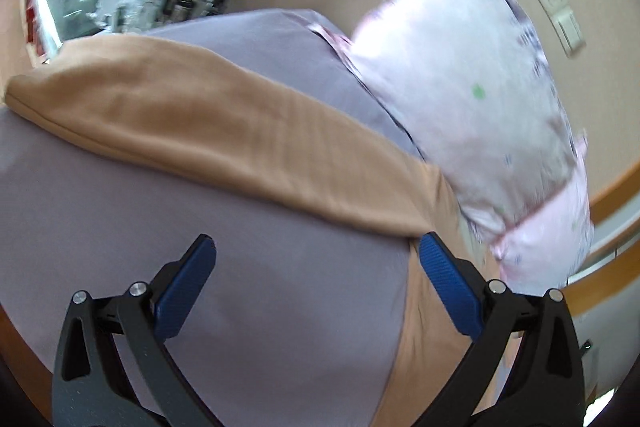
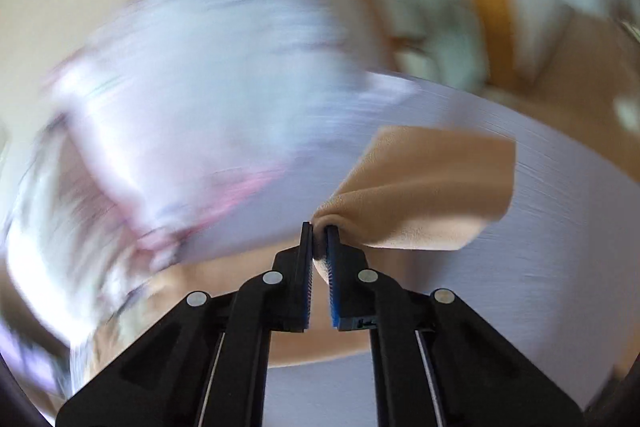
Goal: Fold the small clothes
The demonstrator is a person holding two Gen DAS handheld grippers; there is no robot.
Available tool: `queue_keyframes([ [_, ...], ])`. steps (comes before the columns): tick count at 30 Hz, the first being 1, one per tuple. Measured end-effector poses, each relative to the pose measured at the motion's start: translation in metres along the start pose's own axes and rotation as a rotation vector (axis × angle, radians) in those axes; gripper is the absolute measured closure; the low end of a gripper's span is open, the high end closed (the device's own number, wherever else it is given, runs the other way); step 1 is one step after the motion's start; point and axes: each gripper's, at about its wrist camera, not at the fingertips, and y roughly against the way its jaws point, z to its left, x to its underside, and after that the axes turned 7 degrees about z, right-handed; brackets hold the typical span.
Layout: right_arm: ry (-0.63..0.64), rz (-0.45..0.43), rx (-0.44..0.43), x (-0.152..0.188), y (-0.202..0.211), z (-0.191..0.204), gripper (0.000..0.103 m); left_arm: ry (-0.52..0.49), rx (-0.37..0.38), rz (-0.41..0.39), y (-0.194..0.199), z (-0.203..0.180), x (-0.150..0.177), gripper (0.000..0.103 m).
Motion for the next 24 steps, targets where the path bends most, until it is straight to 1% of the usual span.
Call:
queue_keyframes([
  [1,0.052,0.006,-0.031,0.003,-0.004,0.025,0.096,0.013,-0.009,-0.01,0.002,0.004,-0.003,0.002],
  [2,0.137,0.028,-0.088,0.011,-0.012,0.069,0.096,0.024,-0.02,-0.017,0.003,0.006,-0.005,0.002],
  [3,0.204,0.057,-0.138,0.02,-0.021,0.104,0.096,0.046,-0.038,-0.024,0.004,0.011,-0.009,0.002],
  [4,0.286,0.104,-0.196,0.037,-0.035,0.147,0.096,0.062,-0.046,-0.026,0.005,0.013,-0.01,0.002],
  [5,0.341,0.145,-0.224,0.051,-0.047,0.175,0.095,0.081,-0.051,-0.028,0.006,0.018,-0.011,0.003],
  [6,0.416,0.212,-0.249,0.072,-0.062,0.206,0.095,0.109,-0.059,-0.029,0.007,0.023,-0.013,0.003],
  [7,0.478,0.278,-0.263,0.089,-0.074,0.227,0.095,0.124,-0.065,-0.029,0.008,0.027,-0.014,0.006],
  [8,0.552,0.381,-0.277,0.117,-0.09,0.253,0.094,0.132,-0.061,-0.034,0.01,0.031,-0.015,0.007],
  [9,0.592,0.444,-0.287,0.134,-0.099,0.266,0.094,0.143,-0.067,-0.037,0.012,0.034,-0.016,0.009],
  [10,0.622,0.489,-0.295,0.148,-0.103,0.275,0.094,0.153,-0.071,-0.04,0.014,0.036,-0.016,0.011],
  [11,0.637,0.503,-0.321,0.159,-0.101,0.281,0.089,0.169,-0.073,-0.044,0.016,0.039,-0.018,0.012],
  [12,0.634,0.492,-0.332,0.16,-0.098,0.28,0.074,0.184,-0.07,-0.047,0.018,0.043,-0.02,0.014],
  [13,0.628,0.47,-0.337,0.159,-0.093,0.277,0.063,0.202,-0.064,-0.051,0.019,0.046,-0.022,0.017],
  [14,0.611,0.433,-0.331,0.154,-0.085,0.27,0.043,0.232,-0.053,-0.06,0.021,0.053,-0.026,0.018],
  [15,0.595,0.406,-0.326,0.149,-0.08,0.265,0.037,0.253,-0.045,-0.067,0.022,0.057,-0.028,0.023],
  [17,0.556,0.389,-0.329,0.136,-0.076,0.249,0.037,0.303,-0.035,-0.078,0.022,0.066,-0.035,0.032],
  [19,0.519,0.384,-0.335,0.129,-0.07,0.235,0.037,0.337,-0.055,-0.071,0.021,0.072,-0.042,0.049],
  [20,0.504,0.382,-0.336,0.126,-0.068,0.227,0.037,0.348,-0.061,-0.067,0.02,0.074,-0.045,0.054],
  [21,0.492,0.381,-0.336,0.125,-0.066,0.218,0.037,0.364,-0.081,-0.059,0.019,0.076,-0.048,0.068],
  [22,0.478,0.382,-0.34,0.124,-0.064,0.21,0.037,0.375,-0.106,-0.05,0.017,0.079,-0.05,0.086],
  [23,0.472,0.382,-0.343,0.123,-0.061,0.206,0.037,0.385,-0.121,-0.043,0.015,0.082,-0.051,0.093],
  [24,0.468,0.38,-0.343,0.122,-0.062,0.202,0.037,0.399,-0.113,-0.044,0.015,0.085,-0.052,0.095],
])
